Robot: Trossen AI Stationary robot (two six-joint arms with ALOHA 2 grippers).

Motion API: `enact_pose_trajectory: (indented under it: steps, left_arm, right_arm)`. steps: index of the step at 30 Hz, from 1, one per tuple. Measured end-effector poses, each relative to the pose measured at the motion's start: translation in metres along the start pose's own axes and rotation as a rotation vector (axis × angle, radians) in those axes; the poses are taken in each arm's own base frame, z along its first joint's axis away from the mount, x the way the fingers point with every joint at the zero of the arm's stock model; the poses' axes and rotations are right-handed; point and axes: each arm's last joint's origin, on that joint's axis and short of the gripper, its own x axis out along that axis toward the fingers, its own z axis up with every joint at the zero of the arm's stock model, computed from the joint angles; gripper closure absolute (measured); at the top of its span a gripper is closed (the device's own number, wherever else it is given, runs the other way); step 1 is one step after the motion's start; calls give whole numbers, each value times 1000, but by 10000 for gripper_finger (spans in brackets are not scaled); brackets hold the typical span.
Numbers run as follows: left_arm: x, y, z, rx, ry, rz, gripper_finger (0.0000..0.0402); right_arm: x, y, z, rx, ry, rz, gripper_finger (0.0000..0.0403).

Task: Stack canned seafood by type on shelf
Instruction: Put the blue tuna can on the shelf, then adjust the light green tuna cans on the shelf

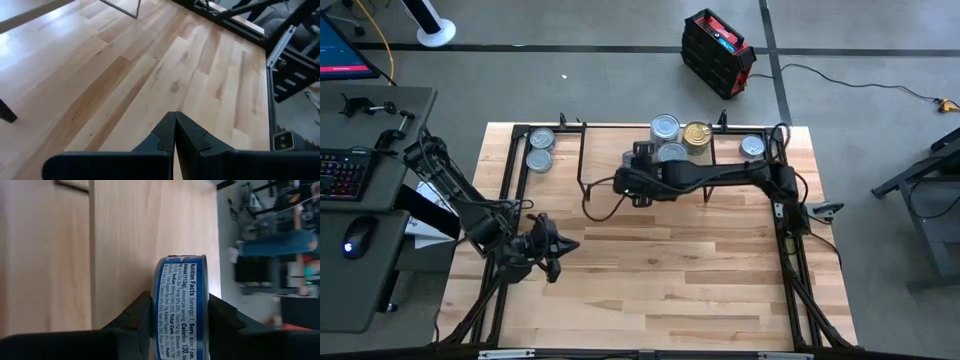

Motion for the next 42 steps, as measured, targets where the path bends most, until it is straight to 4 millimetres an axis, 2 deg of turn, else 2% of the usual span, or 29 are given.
enact_pose_trajectory:
  steps: [6,11,16,22,27,31,34,38,39,42]
  left_arm:
    - [1,0,1,-14,11,-6,401]
    - [1,0,1,-22,24,-13,401]
    - [1,0,0,-20,28,-15,401]
    - [1,0,0,-20,28,-15,401]
    - [1,0,0,-18,28,-14,401]
    - [1,1,0,-9,32,-6,401]
    - [1,2,-1,0,37,2,401]
    - [1,2,-1,2,39,4,401]
    - [1,2,-1,2,39,5,401]
    - [1,2,-1,7,39,5,401]
  right_arm:
    - [14,10,1,-47,46,-46,275]
    - [12,9,2,-8,35,-18,248]
    - [9,9,5,45,-3,88,215]
    - [0,0,8,58,-7,96,176]
    - [-31,-21,18,115,-59,115,171]
    - [-70,-36,23,231,-98,158,204]
    - [-90,-40,13,298,-71,184,261]
    - [-105,-27,-12,332,37,306,373]
    - [-110,-22,-20,337,61,324,388]
    - [-125,-9,-43,388,100,328,387]
